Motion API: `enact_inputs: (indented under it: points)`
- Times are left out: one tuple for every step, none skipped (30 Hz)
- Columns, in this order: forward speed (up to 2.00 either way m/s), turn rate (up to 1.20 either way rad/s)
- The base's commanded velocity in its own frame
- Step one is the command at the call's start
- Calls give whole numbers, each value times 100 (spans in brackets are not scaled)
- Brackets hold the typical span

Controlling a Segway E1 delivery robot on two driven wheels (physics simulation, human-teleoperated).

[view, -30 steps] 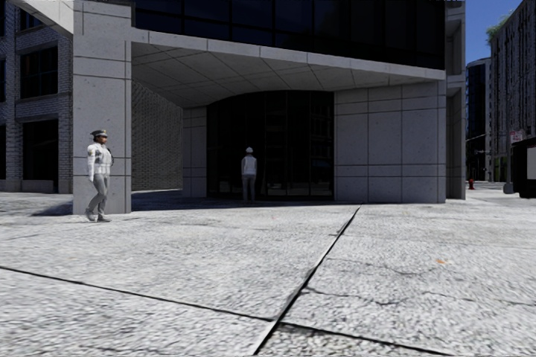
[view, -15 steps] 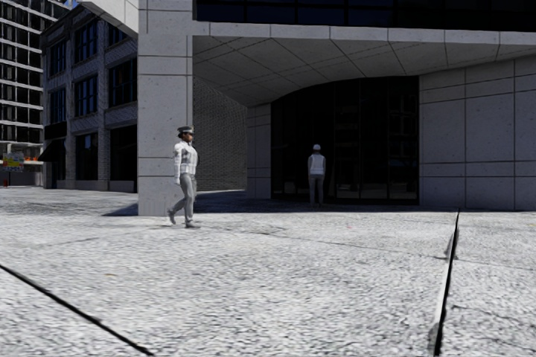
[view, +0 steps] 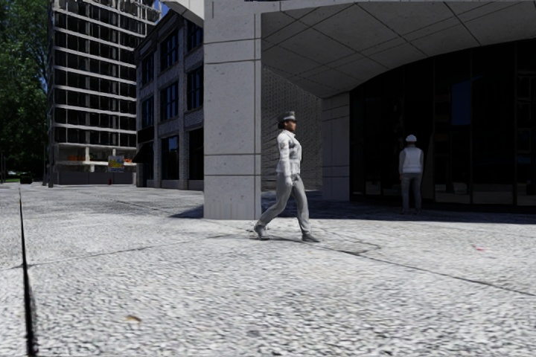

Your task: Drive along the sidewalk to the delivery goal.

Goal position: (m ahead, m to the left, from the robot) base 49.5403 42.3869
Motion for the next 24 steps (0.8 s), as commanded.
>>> enact_inputs:
  points:
    - [200,64]
    - [200,64]
    - [200,64]
    - [200,64]
    - [200,64]
    - [200,64]
    - [200,64]
    - [200,64]
    - [200,64]
    - [200,64]
    - [200,64]
    - [200,64]
    - [200,64]
    - [200,64]
    - [200,64]
    - [200,64]
    - [200,64]
    - [200,64]
    - [200,64]
    - [200,64]
    - [200,64]
    - [200,64]
    - [200,64]
    - [200,64]
